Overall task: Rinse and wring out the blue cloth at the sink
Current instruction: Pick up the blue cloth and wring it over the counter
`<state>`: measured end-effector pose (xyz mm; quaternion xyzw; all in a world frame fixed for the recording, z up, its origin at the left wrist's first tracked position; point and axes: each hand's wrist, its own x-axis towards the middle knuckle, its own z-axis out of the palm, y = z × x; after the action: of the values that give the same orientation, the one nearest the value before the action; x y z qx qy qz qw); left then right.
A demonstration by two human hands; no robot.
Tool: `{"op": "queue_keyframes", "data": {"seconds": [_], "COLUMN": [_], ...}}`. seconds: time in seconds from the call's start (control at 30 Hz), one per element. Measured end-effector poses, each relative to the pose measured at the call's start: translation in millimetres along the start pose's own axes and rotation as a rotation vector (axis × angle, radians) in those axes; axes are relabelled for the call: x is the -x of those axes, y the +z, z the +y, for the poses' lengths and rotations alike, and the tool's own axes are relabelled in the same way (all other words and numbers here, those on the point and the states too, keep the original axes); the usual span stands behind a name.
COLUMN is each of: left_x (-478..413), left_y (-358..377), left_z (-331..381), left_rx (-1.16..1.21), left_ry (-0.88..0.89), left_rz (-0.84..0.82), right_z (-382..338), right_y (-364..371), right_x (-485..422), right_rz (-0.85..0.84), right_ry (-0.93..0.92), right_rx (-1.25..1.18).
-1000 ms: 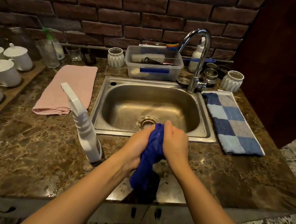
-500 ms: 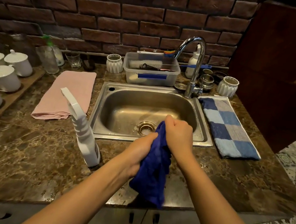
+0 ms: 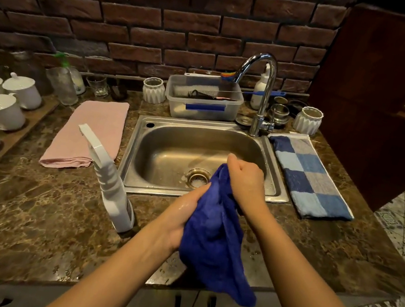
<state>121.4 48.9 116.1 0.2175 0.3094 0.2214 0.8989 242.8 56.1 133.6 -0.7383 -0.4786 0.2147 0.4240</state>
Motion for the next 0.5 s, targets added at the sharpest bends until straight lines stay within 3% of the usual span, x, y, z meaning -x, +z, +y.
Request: {"op": "queue_keyframes", "data": {"seconds": [0.17, 0.27, 0.37, 0.5], "left_x": [10, 17, 18, 18], "left_y": [-23, -31, -38, -39], "left_z": [17, 26, 37, 49], "left_rx": [0.035, -0.018, -0.455, -0.890], "left_ry": [-0.021, 0.018, 0.122, 0.173], "left_rz": [-0.048, -0.058, 0.126, 0.265], "right_z": [19, 25, 29, 33], "right_y": [-31, -51, -62, -65], "right_x": [-4, -3, -6, -12], "right_rz": [-0.246, -0.446, -0.563, -0.597], "right_ry": [0.106, 0.067, 0.034, 0.024], "right_rx": [-0.156, -0.125, -0.136, -0.096]}}
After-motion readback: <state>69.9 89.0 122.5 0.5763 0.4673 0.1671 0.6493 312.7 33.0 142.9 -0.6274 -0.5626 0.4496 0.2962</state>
